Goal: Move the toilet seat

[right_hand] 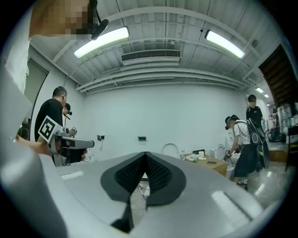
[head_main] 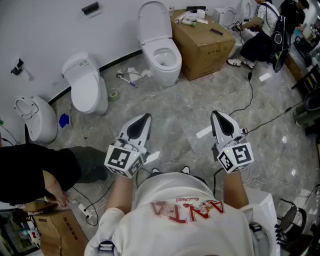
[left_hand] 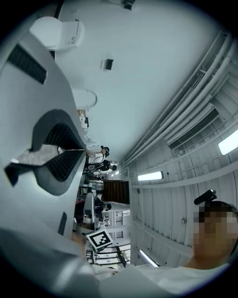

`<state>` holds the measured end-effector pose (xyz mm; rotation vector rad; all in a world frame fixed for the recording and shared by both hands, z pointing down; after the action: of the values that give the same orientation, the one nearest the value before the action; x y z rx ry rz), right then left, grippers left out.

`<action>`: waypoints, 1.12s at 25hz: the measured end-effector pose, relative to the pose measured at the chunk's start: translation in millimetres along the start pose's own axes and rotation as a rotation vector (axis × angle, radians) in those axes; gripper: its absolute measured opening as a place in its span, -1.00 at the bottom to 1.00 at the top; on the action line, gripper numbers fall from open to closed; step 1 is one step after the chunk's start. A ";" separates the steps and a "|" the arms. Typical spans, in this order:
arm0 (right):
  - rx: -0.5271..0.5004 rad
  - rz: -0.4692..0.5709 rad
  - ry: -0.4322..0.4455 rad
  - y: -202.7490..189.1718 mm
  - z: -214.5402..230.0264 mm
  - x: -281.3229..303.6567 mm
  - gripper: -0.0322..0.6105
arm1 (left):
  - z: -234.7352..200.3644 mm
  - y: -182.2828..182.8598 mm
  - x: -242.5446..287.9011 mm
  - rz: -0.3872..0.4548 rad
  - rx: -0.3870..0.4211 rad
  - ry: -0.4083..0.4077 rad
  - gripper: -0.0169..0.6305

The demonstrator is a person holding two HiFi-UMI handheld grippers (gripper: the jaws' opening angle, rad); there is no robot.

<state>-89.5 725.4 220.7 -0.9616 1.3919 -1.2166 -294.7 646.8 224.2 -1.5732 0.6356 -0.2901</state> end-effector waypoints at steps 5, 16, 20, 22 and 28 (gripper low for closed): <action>0.003 -0.007 -0.014 -2.5 -1.7 -0.7 -0.90 | -0.5 -1.0 -4.3 -0.001 -0.005 0.005 -0.91; 0.063 0.038 -0.025 1.3 5.7 -8.3 -0.89 | 8.1 -3.9 -0.2 -0.010 -0.009 0.004 -0.91; 0.071 0.052 -0.017 2.5 16.7 -14.8 -0.89 | 17.2 -6.6 9.7 -0.014 -0.008 -0.002 -0.91; 0.075 0.053 -0.019 1.9 25.6 -19.7 -0.89 | 24.1 -9.2 16.5 -0.018 -0.007 -0.006 -0.91; 0.134 0.050 -0.042 -7.1 67.9 -44.6 -0.89 | 57.5 -20.1 38.7 -0.044 0.008 -0.002 -0.91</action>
<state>-15.3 755.2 236.9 -0.8500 1.2774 -1.2296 -227.7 673.0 229.7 -1.5809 0.5982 -0.3231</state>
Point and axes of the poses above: the fingertips, and each gripper's own axes: x forward along the fingers, z to its right, y out of its top, the point moved 1 cm from there along -x, backward along the fingers, and after that the axes turned 12 degrees about z, right-handed, at the moved point
